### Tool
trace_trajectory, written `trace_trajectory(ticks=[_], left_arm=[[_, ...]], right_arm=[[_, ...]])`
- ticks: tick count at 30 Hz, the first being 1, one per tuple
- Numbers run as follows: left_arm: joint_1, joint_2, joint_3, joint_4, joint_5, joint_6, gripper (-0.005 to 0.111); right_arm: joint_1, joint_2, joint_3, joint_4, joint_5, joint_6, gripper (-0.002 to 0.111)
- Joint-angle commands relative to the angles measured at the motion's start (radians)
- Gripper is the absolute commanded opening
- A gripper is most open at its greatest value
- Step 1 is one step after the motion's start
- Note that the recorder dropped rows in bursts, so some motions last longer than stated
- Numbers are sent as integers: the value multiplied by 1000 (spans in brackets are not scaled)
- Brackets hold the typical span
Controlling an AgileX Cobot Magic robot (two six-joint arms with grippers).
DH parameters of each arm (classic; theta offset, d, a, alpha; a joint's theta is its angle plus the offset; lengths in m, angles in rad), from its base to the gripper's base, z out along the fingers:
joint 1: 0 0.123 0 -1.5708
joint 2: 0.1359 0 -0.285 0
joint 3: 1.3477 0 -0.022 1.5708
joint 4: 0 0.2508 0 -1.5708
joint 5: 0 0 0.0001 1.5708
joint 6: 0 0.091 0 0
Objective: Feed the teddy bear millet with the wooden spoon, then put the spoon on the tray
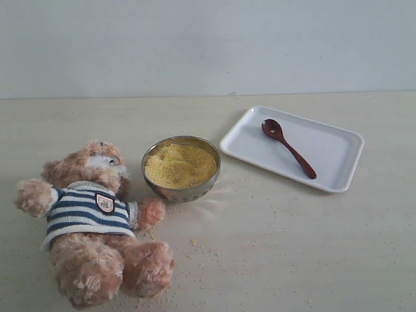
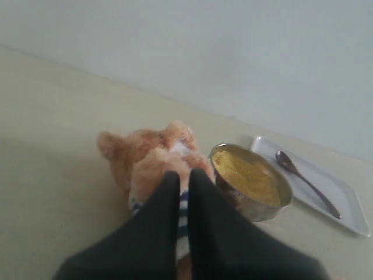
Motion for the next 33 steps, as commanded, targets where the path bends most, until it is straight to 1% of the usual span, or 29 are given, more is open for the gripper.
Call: trace_trajectory(ticks=[1, 4, 8, 12, 33], left_arm=[[-5, -5, 7, 144, -2, -150, 5], [-5, -5, 7, 184, 10, -150, 5], [-5, -5, 7, 294, -16, -189, 5], [-5, -5, 7, 294, 7, -189, 5], [-5, -5, 7, 294, 7, -189, 5]], right_arm=[[0, -6, 0, 0, -10, 1, 0], [0, -6, 0, 0, -10, 1, 0], [0, -6, 0, 0, -10, 1, 0], [0, -6, 0, 0, -10, 1, 0], [0, -6, 0, 0, -10, 1, 0]])
